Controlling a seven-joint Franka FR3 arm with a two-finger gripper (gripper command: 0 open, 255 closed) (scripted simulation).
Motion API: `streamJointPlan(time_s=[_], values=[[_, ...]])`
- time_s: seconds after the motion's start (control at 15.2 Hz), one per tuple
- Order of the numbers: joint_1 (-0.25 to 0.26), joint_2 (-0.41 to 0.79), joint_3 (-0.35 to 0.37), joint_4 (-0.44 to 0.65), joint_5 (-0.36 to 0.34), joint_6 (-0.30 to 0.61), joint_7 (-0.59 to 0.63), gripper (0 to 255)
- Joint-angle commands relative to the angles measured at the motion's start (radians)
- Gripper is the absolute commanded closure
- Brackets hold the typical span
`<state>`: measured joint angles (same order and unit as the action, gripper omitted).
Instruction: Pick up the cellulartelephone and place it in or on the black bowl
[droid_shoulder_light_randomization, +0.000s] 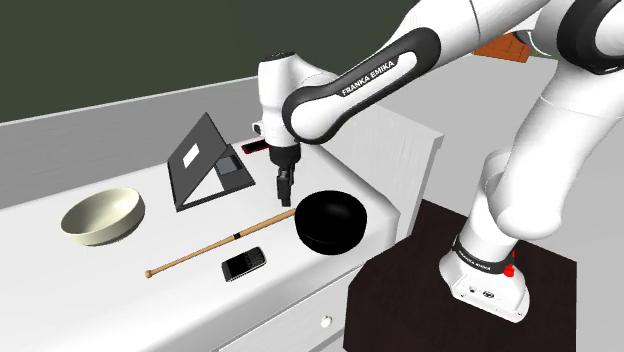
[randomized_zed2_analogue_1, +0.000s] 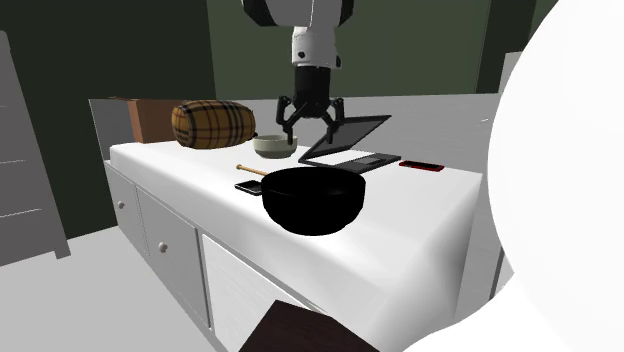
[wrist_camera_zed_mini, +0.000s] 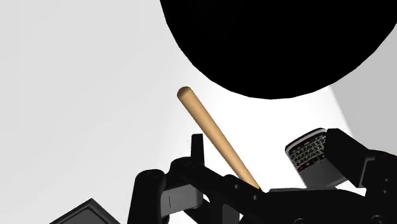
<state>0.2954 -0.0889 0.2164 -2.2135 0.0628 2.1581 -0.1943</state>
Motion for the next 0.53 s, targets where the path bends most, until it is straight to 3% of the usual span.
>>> streamJointPlan(time_s=[0.0,0.46], values=[[0.018,0.063,0.021,0.033,-0.018,0.025,-0.002,0],[0.089,0.270,0.080,0.158,-0.105,0.085,0.004,0]])
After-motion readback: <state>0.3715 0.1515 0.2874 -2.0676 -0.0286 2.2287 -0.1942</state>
